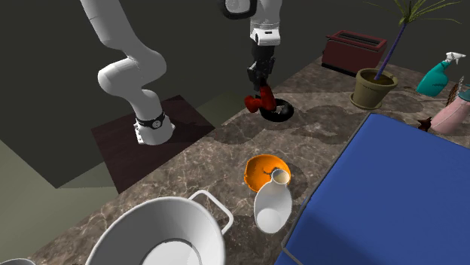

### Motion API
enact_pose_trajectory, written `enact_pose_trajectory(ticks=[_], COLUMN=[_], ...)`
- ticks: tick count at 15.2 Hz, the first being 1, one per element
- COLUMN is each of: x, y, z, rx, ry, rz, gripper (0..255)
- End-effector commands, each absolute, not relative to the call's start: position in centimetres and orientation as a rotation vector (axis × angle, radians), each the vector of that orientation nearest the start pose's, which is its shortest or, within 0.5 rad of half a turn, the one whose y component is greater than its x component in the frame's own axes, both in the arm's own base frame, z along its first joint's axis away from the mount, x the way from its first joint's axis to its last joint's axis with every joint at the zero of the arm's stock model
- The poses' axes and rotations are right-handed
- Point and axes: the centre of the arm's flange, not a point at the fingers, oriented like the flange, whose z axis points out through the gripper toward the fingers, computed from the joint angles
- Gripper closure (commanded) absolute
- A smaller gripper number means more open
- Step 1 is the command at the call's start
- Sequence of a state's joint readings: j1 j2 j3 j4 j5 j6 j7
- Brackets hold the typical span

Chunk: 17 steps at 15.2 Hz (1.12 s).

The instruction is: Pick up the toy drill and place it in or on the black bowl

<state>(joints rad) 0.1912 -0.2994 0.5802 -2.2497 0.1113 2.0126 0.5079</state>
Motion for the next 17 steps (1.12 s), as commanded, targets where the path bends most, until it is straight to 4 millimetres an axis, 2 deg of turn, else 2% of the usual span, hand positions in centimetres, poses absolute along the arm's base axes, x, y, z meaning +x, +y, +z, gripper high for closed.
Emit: enact_pose_trajectory(ticks=[1,13,14,17], x=[31.9,27.1,26.8,26.8], y=[36.8,51.7,52.5,52.5], z=[47.1,48.8,48.9,47.3], rx=[-3.163,-3.163,-3.163,-3.163], ry=[-0.311,-0.311,-0.311,-0.311], rz=[-0.083,-0.083,-0.083,-0.083], gripper=[255,255,255,255])
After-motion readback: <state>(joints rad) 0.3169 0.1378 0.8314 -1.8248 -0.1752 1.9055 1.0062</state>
